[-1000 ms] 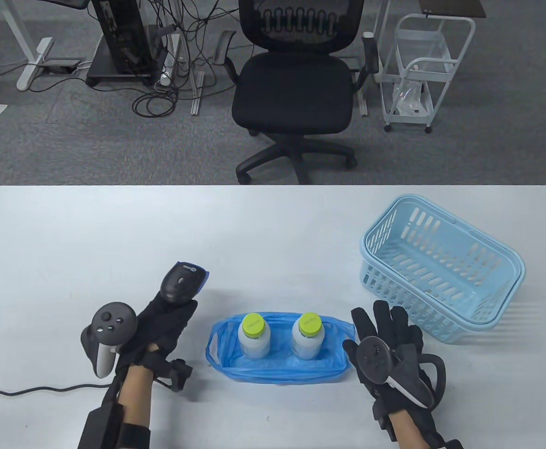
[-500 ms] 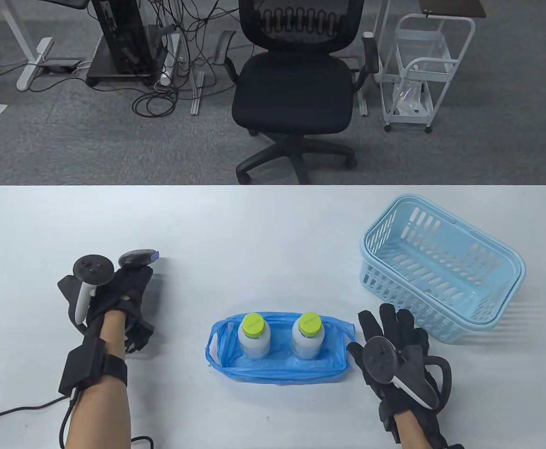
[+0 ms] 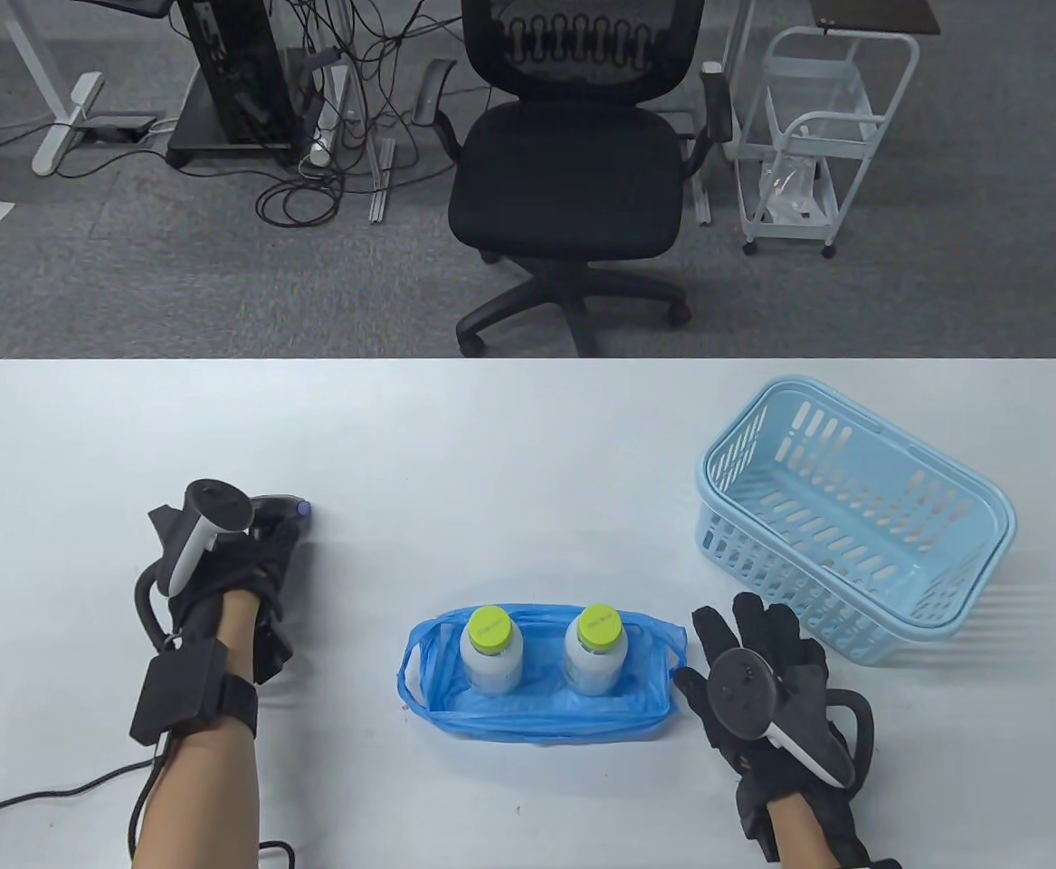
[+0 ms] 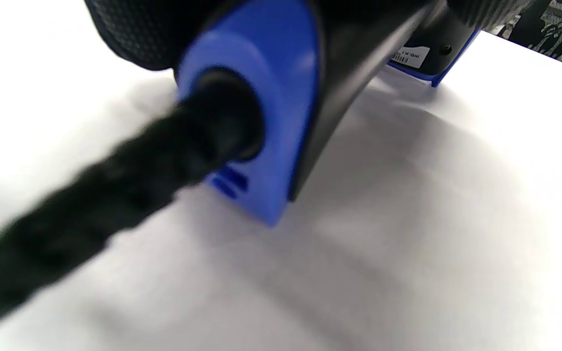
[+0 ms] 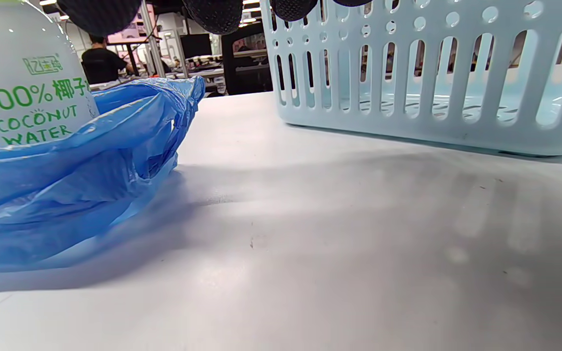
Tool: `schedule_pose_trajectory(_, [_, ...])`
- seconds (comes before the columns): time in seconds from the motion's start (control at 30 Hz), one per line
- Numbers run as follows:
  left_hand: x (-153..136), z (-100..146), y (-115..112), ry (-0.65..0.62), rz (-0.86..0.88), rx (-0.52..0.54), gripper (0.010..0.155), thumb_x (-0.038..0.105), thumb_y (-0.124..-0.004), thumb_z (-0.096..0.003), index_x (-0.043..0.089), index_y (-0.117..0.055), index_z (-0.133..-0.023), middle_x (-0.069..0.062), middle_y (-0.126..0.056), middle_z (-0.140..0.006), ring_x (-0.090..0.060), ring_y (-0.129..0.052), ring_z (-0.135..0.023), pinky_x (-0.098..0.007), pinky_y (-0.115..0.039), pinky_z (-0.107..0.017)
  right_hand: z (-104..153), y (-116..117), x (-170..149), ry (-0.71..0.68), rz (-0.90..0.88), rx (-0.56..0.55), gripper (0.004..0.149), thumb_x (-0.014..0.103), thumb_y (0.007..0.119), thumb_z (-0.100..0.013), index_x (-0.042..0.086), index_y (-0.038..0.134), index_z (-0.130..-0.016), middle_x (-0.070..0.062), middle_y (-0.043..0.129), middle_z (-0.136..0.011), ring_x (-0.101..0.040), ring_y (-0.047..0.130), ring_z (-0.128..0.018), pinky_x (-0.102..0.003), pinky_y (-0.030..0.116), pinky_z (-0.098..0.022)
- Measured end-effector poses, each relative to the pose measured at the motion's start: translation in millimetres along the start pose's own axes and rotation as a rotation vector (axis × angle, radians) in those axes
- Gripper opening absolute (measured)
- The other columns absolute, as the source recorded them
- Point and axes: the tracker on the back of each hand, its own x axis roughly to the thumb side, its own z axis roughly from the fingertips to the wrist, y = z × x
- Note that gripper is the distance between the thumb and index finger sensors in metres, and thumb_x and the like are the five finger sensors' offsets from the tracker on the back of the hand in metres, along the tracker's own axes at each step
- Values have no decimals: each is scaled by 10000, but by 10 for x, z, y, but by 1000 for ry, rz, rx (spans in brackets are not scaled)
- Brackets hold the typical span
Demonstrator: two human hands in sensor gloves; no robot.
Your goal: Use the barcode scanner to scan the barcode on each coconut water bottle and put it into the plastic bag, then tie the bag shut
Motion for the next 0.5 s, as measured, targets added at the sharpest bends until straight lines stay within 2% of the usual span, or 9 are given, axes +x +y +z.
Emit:
schedule_pose_trajectory(0.1, [-35, 106, 12, -15, 15, 36, 906, 675, -571, -685, 25, -335, -1270, -204, -594, -1203, -542, -676, -1022, -697, -600, -721, -4, -3, -2, -6, -5, 0, 700, 586, 555, -556, 273, 367, -1153, -159, 245, -1233, -501, 273, -1103, -718, 347, -754])
schedule_pose_trajectory(0.27, [-39, 467, 122, -45, -55, 200, 905, 646, -580, -694, 8, -302, -1273, -239, -461, -1256, -582, -551, -1079, -727, -518, -746, -9, -24, -15, -5, -29, -23, 697, 583, 554, -558, 270, 372, -1153, -163, 248, -1232, -503, 272, -1103, -720, 344, -752])
schedule_pose_trajectory(0.43, [133, 1064, 211, -225, -41, 358, 880, 630, -590, -698, 31, -308, -1278, -248, -386, -1285, -597, -428, -1139, -752, -446, -760, -4, -65, -30, 9, -61, -82, 699, 581, 553, -559, 266, 366, -1155, -165, 248, -1232, -505, 272, -1102, -722, 341, -749])
schedule_pose_trajectory(0.5, [247, 1305, 202, -338, -34, 406, 869, 623, -596, -699, 48, -306, -1283, -244, -337, -1303, -587, -365, -1164, -752, -411, -766, -7, -74, -28, 14, -69, -104, 702, 580, 552, -560, 262, 359, -1155, -166, 247, -1232, -504, 273, -1102, -723, 340, -748])
